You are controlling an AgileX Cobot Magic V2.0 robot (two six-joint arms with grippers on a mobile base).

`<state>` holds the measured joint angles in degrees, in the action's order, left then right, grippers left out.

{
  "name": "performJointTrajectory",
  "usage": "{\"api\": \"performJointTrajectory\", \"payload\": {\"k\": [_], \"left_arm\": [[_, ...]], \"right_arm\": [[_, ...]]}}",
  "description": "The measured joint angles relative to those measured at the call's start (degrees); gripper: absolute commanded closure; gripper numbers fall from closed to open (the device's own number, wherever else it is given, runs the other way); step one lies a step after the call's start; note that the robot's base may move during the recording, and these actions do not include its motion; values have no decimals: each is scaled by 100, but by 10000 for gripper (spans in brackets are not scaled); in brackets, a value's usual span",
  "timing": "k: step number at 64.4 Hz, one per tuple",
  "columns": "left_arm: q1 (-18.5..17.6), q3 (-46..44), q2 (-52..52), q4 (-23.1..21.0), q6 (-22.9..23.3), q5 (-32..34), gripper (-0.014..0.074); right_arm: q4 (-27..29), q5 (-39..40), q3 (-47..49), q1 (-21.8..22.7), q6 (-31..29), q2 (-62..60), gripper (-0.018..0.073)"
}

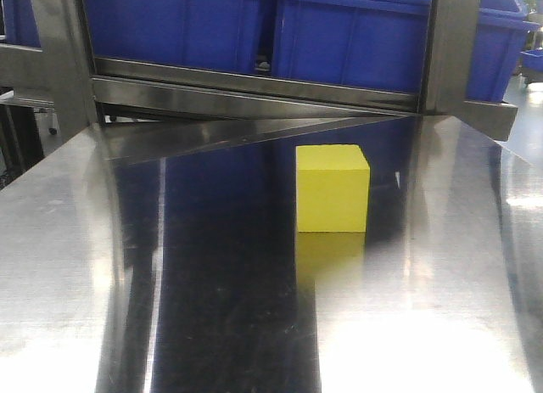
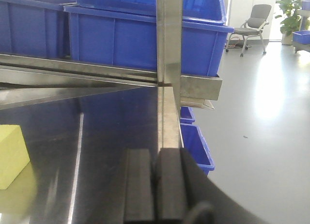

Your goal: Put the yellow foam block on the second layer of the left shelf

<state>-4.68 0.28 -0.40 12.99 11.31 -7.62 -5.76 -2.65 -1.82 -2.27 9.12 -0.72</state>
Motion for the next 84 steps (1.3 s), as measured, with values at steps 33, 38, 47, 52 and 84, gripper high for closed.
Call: {"api": "performJointTrajectory", "payload": {"k": [33,38,47,52,84], "left_arm": [[0,0,0,0,0,0,460],[0,0,0,0,0,0,460],[0,0,0,0,0,0,460],[0,0,0,0,0,0,460],[0,0,0,0,0,0,460]], "right_arm": [[0,0,0,0,0,0,504],[0,0,0,0,0,0,504],[0,0,0,0,0,0,504],[0,0,0,0,0,0,504],[0,-974,2511,-24,0,1131,502]]}}
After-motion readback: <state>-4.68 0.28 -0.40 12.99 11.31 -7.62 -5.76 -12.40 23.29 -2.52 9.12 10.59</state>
